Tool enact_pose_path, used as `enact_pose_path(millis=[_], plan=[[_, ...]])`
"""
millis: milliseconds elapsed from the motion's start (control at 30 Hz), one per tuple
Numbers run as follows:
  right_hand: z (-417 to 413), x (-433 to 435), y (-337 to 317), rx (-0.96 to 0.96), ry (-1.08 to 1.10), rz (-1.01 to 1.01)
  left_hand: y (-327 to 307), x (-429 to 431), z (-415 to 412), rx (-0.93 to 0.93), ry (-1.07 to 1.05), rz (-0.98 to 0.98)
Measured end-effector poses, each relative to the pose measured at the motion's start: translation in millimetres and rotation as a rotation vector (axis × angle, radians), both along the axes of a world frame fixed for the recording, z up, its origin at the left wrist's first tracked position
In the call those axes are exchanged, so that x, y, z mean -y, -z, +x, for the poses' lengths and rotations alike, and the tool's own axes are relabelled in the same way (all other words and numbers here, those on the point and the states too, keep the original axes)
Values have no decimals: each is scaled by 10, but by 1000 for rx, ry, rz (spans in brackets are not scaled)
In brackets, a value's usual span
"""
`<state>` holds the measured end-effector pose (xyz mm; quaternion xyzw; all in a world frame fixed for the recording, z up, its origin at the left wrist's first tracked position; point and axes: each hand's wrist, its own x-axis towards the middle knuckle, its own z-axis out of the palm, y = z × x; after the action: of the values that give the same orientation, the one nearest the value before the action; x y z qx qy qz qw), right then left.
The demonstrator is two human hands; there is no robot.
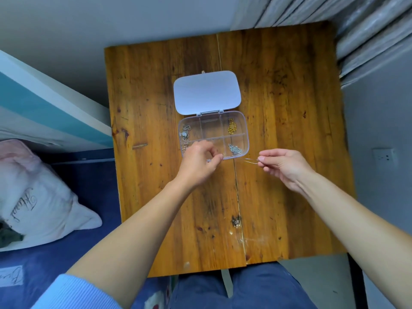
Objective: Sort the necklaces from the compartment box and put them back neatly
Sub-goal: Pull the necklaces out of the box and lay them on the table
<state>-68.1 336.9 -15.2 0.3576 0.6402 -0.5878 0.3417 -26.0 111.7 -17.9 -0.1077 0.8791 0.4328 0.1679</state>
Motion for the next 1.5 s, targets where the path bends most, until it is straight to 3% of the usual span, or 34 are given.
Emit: enact_pose_path(millis=[167, 233, 567, 667, 767, 867, 933, 1167, 1500], plan=[[22, 46, -164, -43, -31, 15, -295, 287, 142, 185, -517, 600], [60, 94, -214, -50, -57, 29, -324, 437, 231, 221, -656, 740], [534, 638, -239, -78, -129, 86, -194, 1176, 681, 339, -808, 702], [730, 876, -239, -80, -113, 90, -110, 1382, 811, 374, -638, 528], [889, 1094, -237, -90, -82, 107, -103, 1542, 884, 432, -270, 352], [1016, 1246, -181, -94, -87, 191, -38, 1697, 908, 460, 103, 55], [1112, 1333, -102, -91, -98, 236, 12, 1817, 890, 446, 215, -66], [1741, 1674, 342, -27, -297, 328, 202, 2129, 700, 388, 391, -281], [2306, 2191, 519, -106, -710, 493, 435, 1901, 506, 60, 286, -356]])
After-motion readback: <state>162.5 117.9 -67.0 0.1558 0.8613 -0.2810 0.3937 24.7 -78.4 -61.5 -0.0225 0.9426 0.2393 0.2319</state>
